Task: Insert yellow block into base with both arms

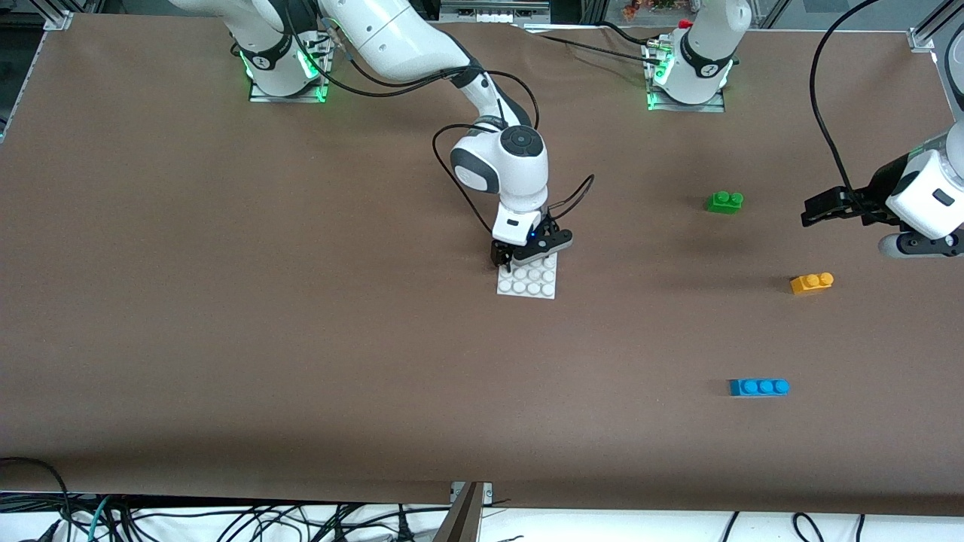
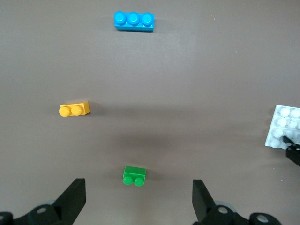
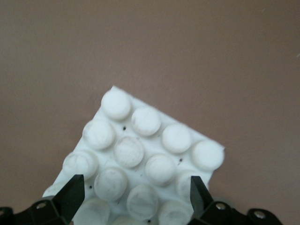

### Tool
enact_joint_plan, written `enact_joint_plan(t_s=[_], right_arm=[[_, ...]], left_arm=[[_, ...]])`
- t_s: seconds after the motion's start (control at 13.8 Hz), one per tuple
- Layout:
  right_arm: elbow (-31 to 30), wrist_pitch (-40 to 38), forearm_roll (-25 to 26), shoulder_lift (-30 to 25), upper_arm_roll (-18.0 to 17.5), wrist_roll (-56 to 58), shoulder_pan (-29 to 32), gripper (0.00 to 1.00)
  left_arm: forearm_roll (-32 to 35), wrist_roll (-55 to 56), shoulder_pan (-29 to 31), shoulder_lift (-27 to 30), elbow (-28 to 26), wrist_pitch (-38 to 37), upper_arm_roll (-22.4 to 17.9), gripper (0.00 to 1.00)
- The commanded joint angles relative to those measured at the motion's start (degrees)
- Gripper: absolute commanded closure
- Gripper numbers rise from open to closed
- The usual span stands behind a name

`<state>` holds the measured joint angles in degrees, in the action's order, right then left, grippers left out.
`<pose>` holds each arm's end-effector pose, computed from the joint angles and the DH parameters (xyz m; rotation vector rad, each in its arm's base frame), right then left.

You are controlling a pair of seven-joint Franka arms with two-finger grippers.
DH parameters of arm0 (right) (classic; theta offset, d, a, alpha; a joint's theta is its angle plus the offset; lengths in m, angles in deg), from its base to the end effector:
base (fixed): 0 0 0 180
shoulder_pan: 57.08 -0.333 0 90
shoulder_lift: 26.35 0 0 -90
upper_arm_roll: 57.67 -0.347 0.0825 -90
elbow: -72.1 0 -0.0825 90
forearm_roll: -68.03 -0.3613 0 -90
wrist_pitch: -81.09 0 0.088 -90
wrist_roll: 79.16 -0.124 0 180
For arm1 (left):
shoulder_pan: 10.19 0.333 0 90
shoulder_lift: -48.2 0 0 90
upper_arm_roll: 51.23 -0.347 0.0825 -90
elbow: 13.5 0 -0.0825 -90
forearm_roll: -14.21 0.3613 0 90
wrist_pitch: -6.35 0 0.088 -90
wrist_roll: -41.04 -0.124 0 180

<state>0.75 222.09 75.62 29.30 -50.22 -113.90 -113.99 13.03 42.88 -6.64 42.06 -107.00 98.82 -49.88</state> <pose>0.4883 0.6175 0.2141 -3.0138 -0.6416 -0.4899 0.5606 0.0197 0.5561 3.1101 0.1130 -0.1948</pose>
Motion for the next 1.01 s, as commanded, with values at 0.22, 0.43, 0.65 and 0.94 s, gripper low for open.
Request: enact_joint_plan(t_s=[0.22, 0.43, 0.65, 0.94], right_arm=[[8.84, -18.18, -1.08, -6.24, -0.94, 6.70, 4.35, 0.00], [9.12, -22.41, -4.08, -11.16, -0.76, 10.73, 8.82, 0.00], [9.03, -26.82, -4.08, -15.29, -0.24, 11.98, 14.44, 0.00], [8.85, -32.96, -4.25, -19.26, -0.59, 21.72, 24.90, 0.00]], left_arm=[[1.27, -2.18, 4.27, -4.48, 2.09, 4.30, -0.03, 0.00], [2.14, -2.46, 6.55, -8.96, 2.09, 4.65, -0.03, 0.00], [5.04, -4.20, 9.36, -15.37, 1.57, 8.23, 0.06, 0.00], [5.14, -12.54, 14.81, -23.64, 0.95, 16.85, -0.12, 0.00]])
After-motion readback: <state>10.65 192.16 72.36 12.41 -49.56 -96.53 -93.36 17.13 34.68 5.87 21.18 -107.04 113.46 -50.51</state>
